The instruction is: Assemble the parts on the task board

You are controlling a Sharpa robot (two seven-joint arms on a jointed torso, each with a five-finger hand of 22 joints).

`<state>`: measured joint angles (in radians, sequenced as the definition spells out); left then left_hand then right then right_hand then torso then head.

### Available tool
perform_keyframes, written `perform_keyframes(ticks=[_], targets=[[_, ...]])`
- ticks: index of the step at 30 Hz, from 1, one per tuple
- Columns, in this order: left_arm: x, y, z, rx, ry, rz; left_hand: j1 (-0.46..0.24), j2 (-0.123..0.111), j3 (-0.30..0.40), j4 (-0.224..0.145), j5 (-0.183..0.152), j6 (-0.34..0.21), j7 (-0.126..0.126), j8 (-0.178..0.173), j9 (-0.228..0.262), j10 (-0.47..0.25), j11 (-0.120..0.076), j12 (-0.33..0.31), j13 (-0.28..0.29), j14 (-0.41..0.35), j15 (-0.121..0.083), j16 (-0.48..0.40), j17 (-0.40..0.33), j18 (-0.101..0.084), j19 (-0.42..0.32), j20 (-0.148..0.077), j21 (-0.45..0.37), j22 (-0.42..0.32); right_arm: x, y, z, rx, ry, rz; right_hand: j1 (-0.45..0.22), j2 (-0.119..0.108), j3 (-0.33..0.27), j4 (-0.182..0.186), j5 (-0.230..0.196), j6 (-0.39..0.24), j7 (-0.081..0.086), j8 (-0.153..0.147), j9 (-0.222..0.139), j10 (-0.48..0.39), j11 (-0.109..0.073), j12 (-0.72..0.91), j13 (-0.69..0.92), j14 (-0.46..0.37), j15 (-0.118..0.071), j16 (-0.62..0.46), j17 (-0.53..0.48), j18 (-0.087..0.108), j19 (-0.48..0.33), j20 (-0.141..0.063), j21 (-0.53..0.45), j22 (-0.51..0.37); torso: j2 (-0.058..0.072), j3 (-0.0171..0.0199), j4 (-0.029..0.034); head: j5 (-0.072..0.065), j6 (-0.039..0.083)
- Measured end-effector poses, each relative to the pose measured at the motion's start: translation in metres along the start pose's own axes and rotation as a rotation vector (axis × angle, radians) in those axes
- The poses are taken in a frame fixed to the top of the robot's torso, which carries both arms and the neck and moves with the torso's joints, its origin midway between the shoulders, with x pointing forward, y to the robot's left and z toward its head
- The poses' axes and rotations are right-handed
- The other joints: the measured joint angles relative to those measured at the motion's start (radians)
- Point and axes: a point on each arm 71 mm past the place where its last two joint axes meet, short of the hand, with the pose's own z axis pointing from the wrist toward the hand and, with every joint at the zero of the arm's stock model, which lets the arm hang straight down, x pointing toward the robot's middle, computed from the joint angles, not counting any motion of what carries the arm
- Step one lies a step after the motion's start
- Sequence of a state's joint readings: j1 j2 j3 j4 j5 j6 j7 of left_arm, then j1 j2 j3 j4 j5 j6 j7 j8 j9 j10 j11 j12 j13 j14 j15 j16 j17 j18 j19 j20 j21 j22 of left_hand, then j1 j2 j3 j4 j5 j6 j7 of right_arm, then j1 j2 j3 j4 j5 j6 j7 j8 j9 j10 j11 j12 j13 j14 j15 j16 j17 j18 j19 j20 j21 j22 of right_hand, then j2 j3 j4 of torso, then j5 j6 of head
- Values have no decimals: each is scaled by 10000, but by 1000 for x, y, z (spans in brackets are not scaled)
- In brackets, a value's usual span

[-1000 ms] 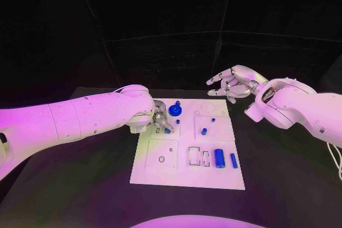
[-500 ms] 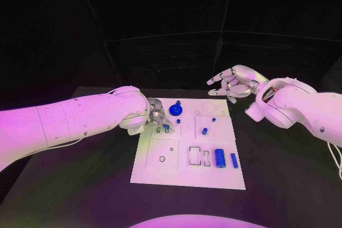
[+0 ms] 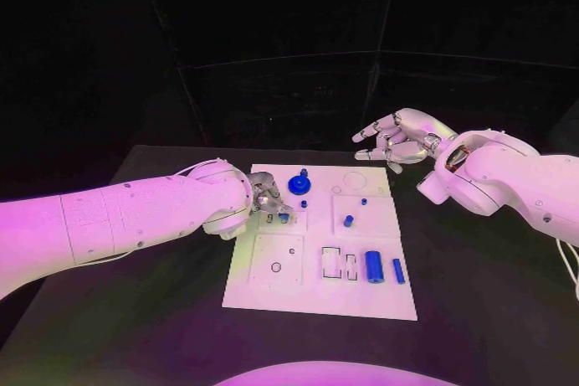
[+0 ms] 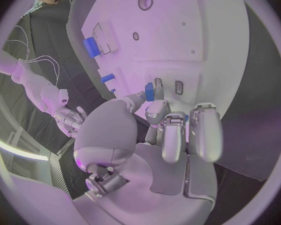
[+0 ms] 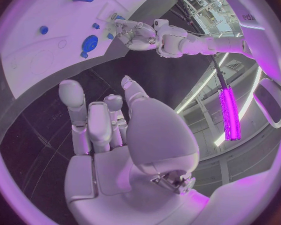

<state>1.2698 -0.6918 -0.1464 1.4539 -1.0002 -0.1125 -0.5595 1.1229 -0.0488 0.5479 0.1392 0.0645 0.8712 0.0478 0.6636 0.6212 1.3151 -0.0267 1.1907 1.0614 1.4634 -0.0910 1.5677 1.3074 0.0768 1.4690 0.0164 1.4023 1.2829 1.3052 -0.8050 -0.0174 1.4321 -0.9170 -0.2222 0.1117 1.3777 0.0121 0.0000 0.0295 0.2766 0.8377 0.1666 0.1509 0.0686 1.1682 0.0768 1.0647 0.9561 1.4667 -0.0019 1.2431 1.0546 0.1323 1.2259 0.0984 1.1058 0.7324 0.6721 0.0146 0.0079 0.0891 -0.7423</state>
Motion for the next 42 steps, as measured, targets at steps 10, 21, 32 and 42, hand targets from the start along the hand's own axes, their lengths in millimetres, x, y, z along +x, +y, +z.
perform_keyframes(ticks=[10,21,32,42], targets=[[4,2,3,60,-620,246,-80,-64,145,-110,-29,0,0,0,23,-1,1,0,1,0,0,0,0,1,0,0,0,-1,-1,-1,0,15,-1,-42,0,0,0,0,0,0,0,0,0,1,0,0,-10,0,0,0,-10,0,0,0,1,-30,4,5,8,-12,5],[5,0,4,78,-807,643,-142,-102,240,-206,-38,-1,0,36,22,-2,1,0,21,0,1,0,0,1,0,1,0,-2,0,-1,0,-1,37,-102,0,0,0,0,0,0,0,0,0,1,0,0,-9,0,0,0,-9,-1,0,0,3,-29,18,-1,8,13,-41],[6,0,4,-31,-662,908,-139,-99,241,-207,-65,-1,1,35,42,-2,1,1,31,0,1,0,0,1,0,1,0,11,0,0,0,-13,74,-124,0,0,0,0,5,0,0,-1,0,1,0,0,-8,0,0,0,-8,0,0,0,1,-28,16,0,8,21,-65],[6,-1,4,-39,-501,1048,-128,-88,241,-208,-67,-2,1,34,39,35,-36,1,51,0,1,0,0,1,0,1,0,18,1,0,1,-21,123,-127,0,0,0,0,49,0,0,-1,0,1,0,0,-7,0,0,0,2,-1,0,0,-38,-53,16,0,15,-7,-100]])
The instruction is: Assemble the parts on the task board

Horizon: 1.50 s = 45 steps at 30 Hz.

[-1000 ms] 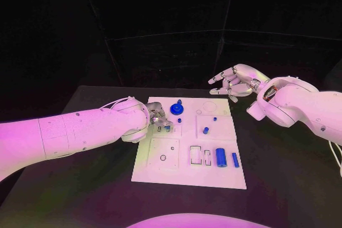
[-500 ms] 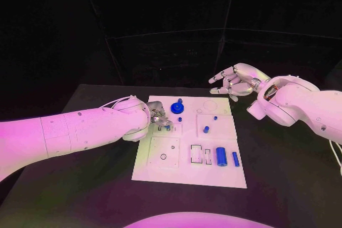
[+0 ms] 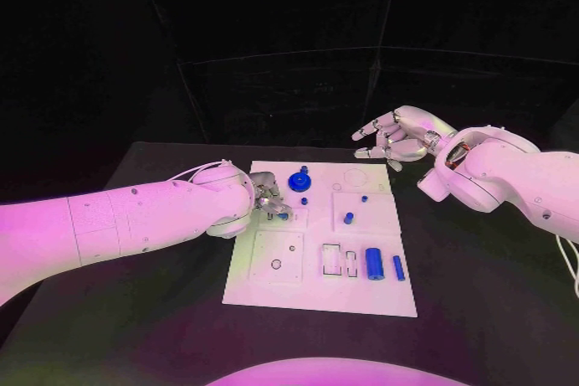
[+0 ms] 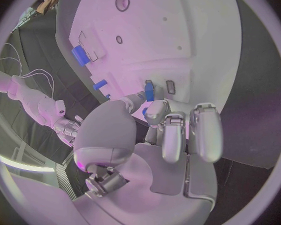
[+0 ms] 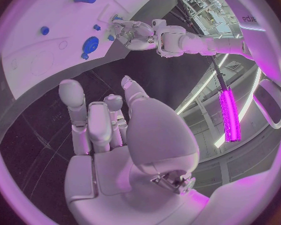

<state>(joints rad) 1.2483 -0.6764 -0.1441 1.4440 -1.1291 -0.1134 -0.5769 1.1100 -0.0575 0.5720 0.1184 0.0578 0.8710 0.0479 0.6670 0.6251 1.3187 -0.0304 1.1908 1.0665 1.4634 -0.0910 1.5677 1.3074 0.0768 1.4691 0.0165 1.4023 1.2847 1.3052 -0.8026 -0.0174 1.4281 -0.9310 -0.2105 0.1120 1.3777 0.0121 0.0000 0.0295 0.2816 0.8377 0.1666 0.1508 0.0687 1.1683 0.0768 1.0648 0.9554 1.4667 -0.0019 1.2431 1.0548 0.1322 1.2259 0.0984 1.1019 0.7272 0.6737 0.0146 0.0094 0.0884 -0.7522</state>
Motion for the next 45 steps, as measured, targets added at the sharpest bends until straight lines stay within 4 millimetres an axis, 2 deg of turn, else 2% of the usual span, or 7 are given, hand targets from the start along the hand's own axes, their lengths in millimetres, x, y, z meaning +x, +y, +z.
perform_keyframes(ticks=[24,28,29,33,35,37,45], targets=[[1,0,0,-45,300,69,-3,0,0,-1,-47,-47,-13,-6,31,-2,2,0,-2,0,0,0,0,0,0,0,0,-3,1,0,1,-12,72,-1,0,0,0,0,0,0,0,0,0,-37,-37,-49,-40,0,0,0,-33,0,0,0,-65,-72,1,-1,-9,-26,-70],[1,1,0,-71,340,82,-117,-89,12,-13,-47,-47,-13,-4,40,-2,2,0,10,0,0,0,0,0,0,0,0,-3,1,0,1,-11,74,-2,0,0,0,0,0,0,0,0,0,-37,-37,-49,-56,0,0,0,-33,1,0,0,-65,-84,1,-1,-12,-37,-73],[1,1,0,-78,347,84,-174,-146,6,-44,-47,-43,-17,7,47,-2,2,0,10,0,0,0,0,0,0,0,0,0,1,0,1,-11,74,-2,0,0,0,0,0,0,0,0,0,-37,-37,-49,-56,0,0,0,-33,0,0,0,-65,-84,1,-1,-12,-38,-78],[0,1,0,-111,367,72,-573,-303,217,-599,-47,85,-144,38,61,55,-55,64,53,0,0,0,0,0,0,0,0,20,1,0,1,-13,77,-2,0,0,0,0,0,0,0,0,0,-37,-37,-49,-67,0,0,0,-46,1,-39,-39,-65,-116,1,1,-13,-47,-84],[0,2,1,-132,380,67,-738,-305,197,-802,-47,183,-151,35,57,74,-73,68,71,0,0,0,0,0,0,0,0,39,1,0,1,-17,80,-1,0,0,0,0,0,0,0,0,0,-37,-37,-49,-67,0,0,0,-46,1,-39,-39,-65,-116,1,2,-13,-50,-89],[0,1,1,-144,399,64,-878,-229,-27,-937,-46,296,-171,80,87,75,-75,135,120,0,0,0,0,0,0,0,0,87,1,0,1,-18,82,-1,0,0,0,0,0,0,0,0,0,-37,-37,-49,-67,0,0,0,-46,1,-39,-38,-65,-116,1,3,-14,-51,-94],[1,3,3,-242,496,71,-985,-173,-870,-656,-28,390,-195,120,144,109,-109,176,173,36,-35,0,0,0,-21,-20,0,134,2,1,1,-31,107,3,0,0,0,0,0,0,0,0,0,-37,-37,-49,-66,0,0,0,-13,1,-39,-39,-65,-125,0,4,-13,-65,-104]])
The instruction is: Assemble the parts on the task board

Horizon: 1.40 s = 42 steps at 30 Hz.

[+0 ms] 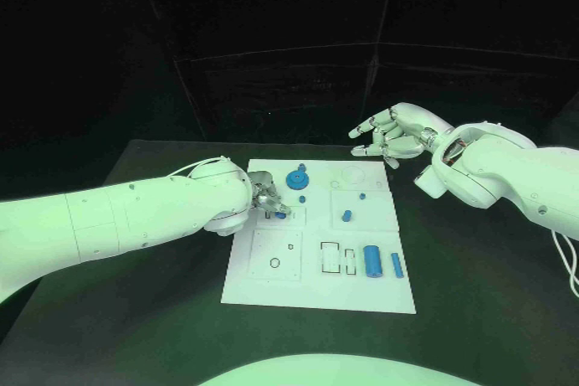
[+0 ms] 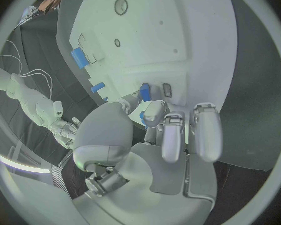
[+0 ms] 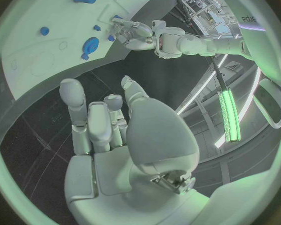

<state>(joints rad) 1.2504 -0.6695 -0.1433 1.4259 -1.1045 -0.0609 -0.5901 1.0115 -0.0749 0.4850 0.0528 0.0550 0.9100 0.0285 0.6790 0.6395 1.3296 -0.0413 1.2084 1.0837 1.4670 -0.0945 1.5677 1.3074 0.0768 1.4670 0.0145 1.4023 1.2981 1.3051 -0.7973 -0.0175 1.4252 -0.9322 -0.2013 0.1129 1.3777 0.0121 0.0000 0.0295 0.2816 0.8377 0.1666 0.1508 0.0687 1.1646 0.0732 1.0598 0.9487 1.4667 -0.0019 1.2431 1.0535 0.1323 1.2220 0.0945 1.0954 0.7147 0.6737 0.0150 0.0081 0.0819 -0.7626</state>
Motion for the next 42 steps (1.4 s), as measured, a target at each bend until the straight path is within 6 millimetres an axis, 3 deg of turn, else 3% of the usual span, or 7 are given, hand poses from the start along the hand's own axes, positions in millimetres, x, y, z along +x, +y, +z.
perform_keyframes(ticks=[10,12,23,27,29,31,42], targets=[[0,0,1,-61,56,-10,-44,44,-331,113,0,17,-17,40,21,-1,1,37,35,0,0,0,0,0,-16,-16,0,28,0,0,0,-9,24,4,0,0,0,0,0,0,0,0,0,-36,37,-10,-37,0,0,0,-14,-1,0,0,-50,-44,-3,0,0,-19,-2],[0,0,2,-70,63,-12,-82,82,-476,141,0,17,-17,67,24,-1,1,37,42,0,0,0,0,-151,-16,-16,0,35,1,0,0,-10,27,4,0,0,0,0,0,0,0,0,0,-36,37,-65,-60,0,0,-36,-32,0,0,0,-50,-74,-3,0,2,-24,-2],[0,0,3,-95,75,-35,-266,161,-1436,586,0,87,-18,68,71,24,-24,133,115,-1,0,0,0,-152,-16,-16,0,101,1,1,1,-19,40,7,0,0,-26,26,0,0,0,34,0,-73,1,-66,-120,0,0,-81,-82,0,-37,37,-104,-164,-4,-4,8,-28,4],[0,-1,3,-79,81,-36,-398,293,-1735,826,0,100,-30,68,79,71,1,164,159,-1,1,0,0,-153,-16,-16,47,100,1,1,1,-20,44,7,0,0,-26,27,0,0,0,33,0,-73,0,-66,-120,0,0,-94,-81,0,-36,37,-105,-164,-4,-5,9,-28,4],[1,-2,3,-69,86,-35,-445,262,-1833,870,0,123,-53,68,87,71,1,186,175,0,1,0,0,-153,-16,-16,47,101,1,1,2,-23,48,7,0,0,-26,26,0,0,0,33,0,-73,1,-66,-119,0,0,-94,-81,0,-36,37,-105,-164,-4,-5,9,-29,4],[1,-2,3,-67,88,-35,-497,303,-1958,966,0,124,-53,68,87,107,-35,186,199,-1,1,0,0,-153,-16,-16,47,100,1,1,2,-26,52,7,0,0,-26,26,0,-36,36,32,0,-109,38,-116,-139,0,0,-94,-81,160,-72,1,-161,-198,-5,-5,9,-29,-2],[1,-3,3,-57,98,-33,-544,350,-2223,1149,0,159,-89,69,123,142,-71,270,262,-38,-36,0,0,-151,-16,-16,105,99,2,1,2,-24,75,7,0,0,-26,26,0,-36,36,32,0,-109,38,-116,-139,0,0,-94,-90,159,-72,0,-160,-198,-5,-5,9,-47,-5]])
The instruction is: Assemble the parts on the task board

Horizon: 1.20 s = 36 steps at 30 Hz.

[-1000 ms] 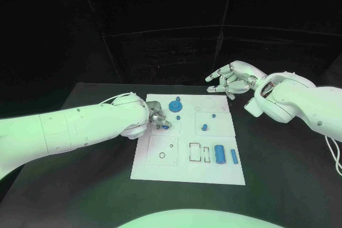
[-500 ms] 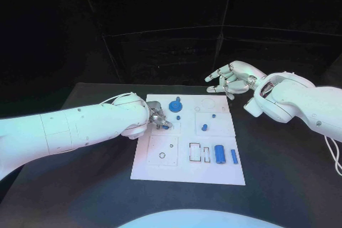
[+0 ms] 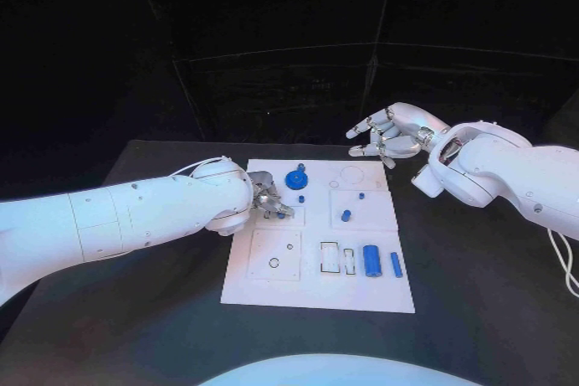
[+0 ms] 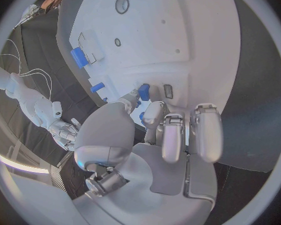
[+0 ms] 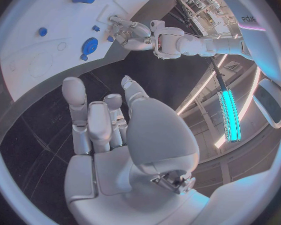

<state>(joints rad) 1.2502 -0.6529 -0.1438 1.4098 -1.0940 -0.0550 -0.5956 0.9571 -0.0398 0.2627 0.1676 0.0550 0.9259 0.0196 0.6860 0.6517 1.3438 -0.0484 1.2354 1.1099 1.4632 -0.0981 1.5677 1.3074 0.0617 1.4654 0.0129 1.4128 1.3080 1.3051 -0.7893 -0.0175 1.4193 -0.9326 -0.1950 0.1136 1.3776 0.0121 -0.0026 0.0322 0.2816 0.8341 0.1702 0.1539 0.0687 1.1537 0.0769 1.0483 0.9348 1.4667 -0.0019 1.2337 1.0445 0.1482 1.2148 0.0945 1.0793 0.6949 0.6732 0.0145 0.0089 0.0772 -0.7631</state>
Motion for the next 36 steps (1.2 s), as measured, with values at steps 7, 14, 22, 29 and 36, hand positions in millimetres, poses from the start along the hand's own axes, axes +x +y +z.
perform_keyframes(ticks=[7,14,22,29,36], targets=[[1,-1,0,13,24,4,-96,1,-185,184,0,0,0,39,25,0,0,0,10,36,-36,0,0,-1,33,-32,27,0,0,0,0,-1,15,1,0,0,0,0,0,0,0,0,0,1,0,0,0,0,0,0,0,-1,0,0,0,0,0,0,0,-1,-1],[0,0,0,-11,28,-10,-395,-208,-857,549,0,33,-36,111,69,36,-36,0,10,36,-36,0,0,1,-3,-70,27,-1,0,0,0,3,26,1,0,0,-53,53,0,1,0,0,0,1,0,0,-28,0,0,0,-20,-2,0,0,-42,-31,0,0,0,-9,-4],[-10,0,-6,104,-141,-288,-608,-421,-1872,1151,-47,33,-36,111,109,35,-35,0,9,0,-71,0,0,0,26,-100,27,-2,-1,-1,0,38,8,-8,0,0,-79,79,0,-29,-29,-1,0,1,0,0,-68,0,0,-54,-39,-3,1,0,-79,-74,-4,-3,12,-18,14],[-35,-12,-18,542,-540,-839,-587,-400,-2304,1218,-47,-103,15,71,107,11,-12,-55,-150,0,-71,0,0,1,27,-100,7,-2,-2,-3,1,85,-25,-21,-55,55,-79,79,-48,-29,-29,-1,0,1,0,0,-78,0,0,-54,-56,-3,1,0,-79,-101,-5,-6,12,8,54],[-70,-11,-29,608,-930,-946,373,-146,-2645,1067,-47,-764,319,-555,-260,-375,265,-450,-616,35,41,0,0,1,-4,-63,-383,-307,-2,-4,2,114,-45,-29,-55,55,-79,79,-48,-29,-29,48,0,1,0,0,-77,0,0,-54,-56,-3,1,0,-79,-101,-5,-4,3,2,120]])
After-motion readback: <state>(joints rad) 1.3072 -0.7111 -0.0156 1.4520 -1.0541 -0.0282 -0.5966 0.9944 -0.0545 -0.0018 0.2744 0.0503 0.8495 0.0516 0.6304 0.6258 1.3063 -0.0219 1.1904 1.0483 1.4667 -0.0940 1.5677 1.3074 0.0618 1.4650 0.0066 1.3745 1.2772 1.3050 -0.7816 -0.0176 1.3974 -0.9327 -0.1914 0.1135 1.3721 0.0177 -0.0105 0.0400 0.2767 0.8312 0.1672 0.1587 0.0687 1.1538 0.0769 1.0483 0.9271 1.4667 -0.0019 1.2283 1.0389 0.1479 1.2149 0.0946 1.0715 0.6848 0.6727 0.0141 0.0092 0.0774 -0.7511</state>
